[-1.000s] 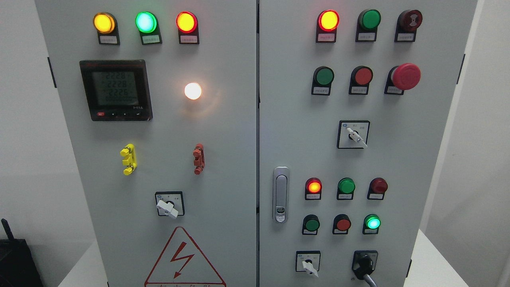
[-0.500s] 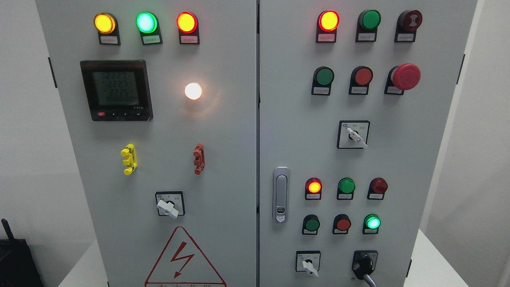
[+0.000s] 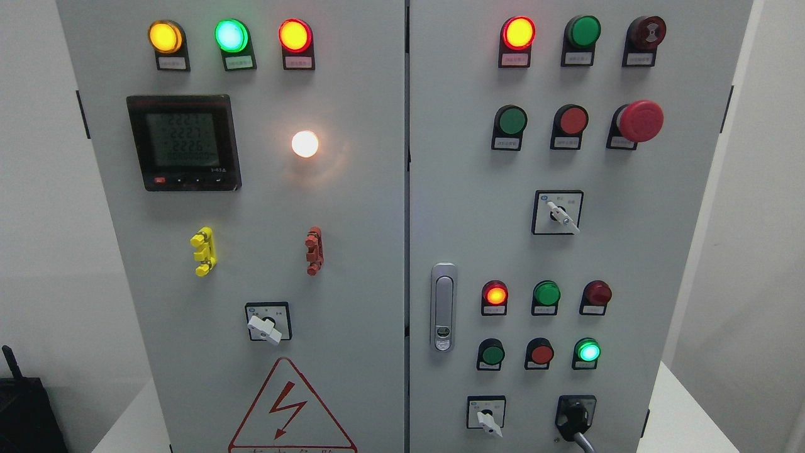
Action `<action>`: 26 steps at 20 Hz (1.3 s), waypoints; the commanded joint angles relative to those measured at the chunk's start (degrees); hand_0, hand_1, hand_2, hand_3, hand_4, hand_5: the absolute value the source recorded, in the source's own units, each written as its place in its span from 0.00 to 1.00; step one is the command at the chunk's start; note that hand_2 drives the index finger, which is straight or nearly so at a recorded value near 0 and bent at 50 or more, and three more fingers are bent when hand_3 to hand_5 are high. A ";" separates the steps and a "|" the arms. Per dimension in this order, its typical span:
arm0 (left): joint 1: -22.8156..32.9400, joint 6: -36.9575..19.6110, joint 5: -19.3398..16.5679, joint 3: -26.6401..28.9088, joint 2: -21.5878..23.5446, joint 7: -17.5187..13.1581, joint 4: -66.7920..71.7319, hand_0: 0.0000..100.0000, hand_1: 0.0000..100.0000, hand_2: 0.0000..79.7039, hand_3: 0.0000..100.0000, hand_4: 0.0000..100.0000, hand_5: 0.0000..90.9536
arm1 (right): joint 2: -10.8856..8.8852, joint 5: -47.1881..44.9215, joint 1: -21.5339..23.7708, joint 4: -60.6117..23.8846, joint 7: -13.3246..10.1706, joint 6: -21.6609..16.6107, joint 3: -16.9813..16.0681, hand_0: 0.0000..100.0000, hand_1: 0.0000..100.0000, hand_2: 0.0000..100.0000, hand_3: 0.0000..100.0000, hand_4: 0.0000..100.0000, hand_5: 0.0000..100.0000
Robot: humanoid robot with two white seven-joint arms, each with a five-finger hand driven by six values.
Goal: Trip black knob to open circuit
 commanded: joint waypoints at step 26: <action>0.00 -0.02 0.00 -0.02 -0.01 0.00 -1.44 0.12 0.39 0.00 0.00 0.00 0.00 | -0.63 -0.02 -0.07 0.32 0.56 0.07 -2.38 0.00 0.15 0.02 1.00 1.00 0.97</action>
